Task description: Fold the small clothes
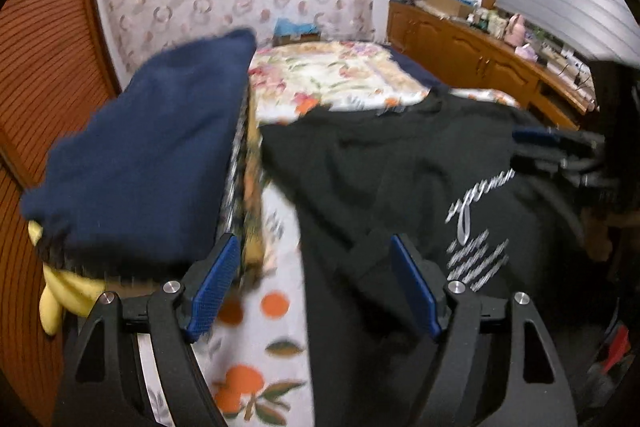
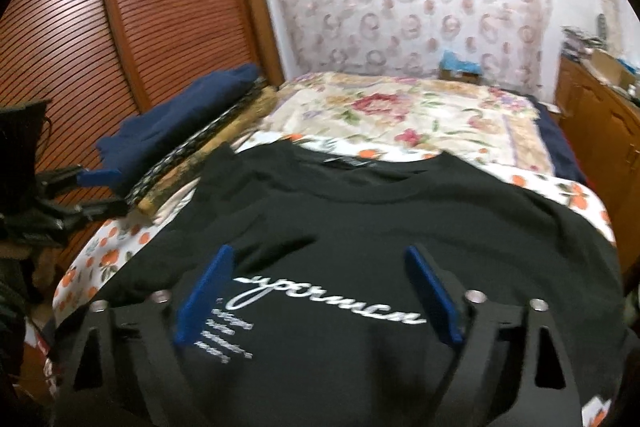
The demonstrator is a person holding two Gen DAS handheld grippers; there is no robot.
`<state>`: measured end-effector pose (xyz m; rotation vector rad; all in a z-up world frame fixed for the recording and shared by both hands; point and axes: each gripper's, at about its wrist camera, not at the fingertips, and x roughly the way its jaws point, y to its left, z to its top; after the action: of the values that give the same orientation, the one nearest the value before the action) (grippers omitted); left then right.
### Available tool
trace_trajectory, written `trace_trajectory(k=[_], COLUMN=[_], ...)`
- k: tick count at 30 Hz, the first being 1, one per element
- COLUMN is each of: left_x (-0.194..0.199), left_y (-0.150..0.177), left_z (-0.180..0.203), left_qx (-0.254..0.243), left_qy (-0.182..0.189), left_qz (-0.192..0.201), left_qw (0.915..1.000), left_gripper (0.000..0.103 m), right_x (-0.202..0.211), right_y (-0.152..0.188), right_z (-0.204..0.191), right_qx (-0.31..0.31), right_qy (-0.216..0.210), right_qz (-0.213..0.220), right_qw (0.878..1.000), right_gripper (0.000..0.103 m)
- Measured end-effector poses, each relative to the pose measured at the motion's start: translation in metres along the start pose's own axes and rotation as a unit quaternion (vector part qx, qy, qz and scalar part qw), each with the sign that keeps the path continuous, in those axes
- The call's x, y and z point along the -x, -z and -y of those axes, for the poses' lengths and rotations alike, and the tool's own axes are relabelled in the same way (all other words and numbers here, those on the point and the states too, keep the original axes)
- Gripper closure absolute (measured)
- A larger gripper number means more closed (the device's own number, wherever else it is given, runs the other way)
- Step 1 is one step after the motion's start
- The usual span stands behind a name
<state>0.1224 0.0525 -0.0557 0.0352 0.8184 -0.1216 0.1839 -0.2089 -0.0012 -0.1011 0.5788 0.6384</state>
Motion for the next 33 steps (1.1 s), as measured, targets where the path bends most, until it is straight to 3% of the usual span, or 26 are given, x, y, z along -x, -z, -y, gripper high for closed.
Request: trace_trajectory(k=[6,8,11,13,16,19,21,22,23,26,33], left_x=[-0.009,-0.015,-0.02,-0.02,-0.023,-0.025,-0.026,-0.026,-0.026,-0.027,-0.028], left_y=[0.039,0.045,0.053,0.053,0.055,0.054,0.054,0.054,0.054,0.053,0.053], left_z=[-0.013,-0.015,-0.021,-0.021,-0.024,-0.025,-0.027,-0.027,-0.027,-0.027,-0.026], left_qx=[0.024,0.027,0.035,0.03,0.032,0.032,0.032,0.032,0.032,0.032,0.032], left_qy=[-0.014,-0.019,-0.015,-0.015,-0.02,-0.018,-0.018,-0.017,-0.017,-0.016,-0.017], left_qz=[-0.029,-0.043,-0.048,-0.048,-0.041,-0.038,-0.038,-0.038,-0.038,-0.039,-0.038], left_qw=[0.9992,0.9986,0.9981,0.9983,0.9985,0.9986,0.9986,0.9986,0.9986,0.9986,0.9986], left_gripper=[0.025,0.025,0.024,0.022,0.012,0.011,0.011,0.011,0.011,0.01,0.01], right_x=[-0.03,-0.041,-0.064,-0.077,-0.098,-0.111,-0.124,-0.129,-0.131,-0.124,-0.074], right_y=[-0.009,-0.013,-0.021,-0.025,-0.032,-0.029,-0.033,-0.031,-0.03,-0.031,-0.019], right_z=[-0.041,-0.055,-0.07,-0.082,-0.09,-0.092,-0.09,-0.088,-0.089,-0.087,-0.062], right_qx=[0.035,0.048,0.066,0.078,0.087,0.091,0.096,0.098,0.101,0.101,0.065], right_qy=[-0.044,-0.064,-0.091,-0.104,-0.118,-0.121,-0.114,-0.111,-0.108,-0.106,-0.102], right_qz=[-0.028,-0.038,-0.056,-0.066,-0.08,-0.099,-0.112,-0.115,-0.115,-0.103,-0.051], right_qw=[0.998,0.996,0.992,0.989,0.986,0.984,0.983,0.982,0.982,0.984,0.991], right_gripper=[0.031,0.042,0.049,0.049,0.049,0.05,0.059,0.068,0.08,0.097,0.1])
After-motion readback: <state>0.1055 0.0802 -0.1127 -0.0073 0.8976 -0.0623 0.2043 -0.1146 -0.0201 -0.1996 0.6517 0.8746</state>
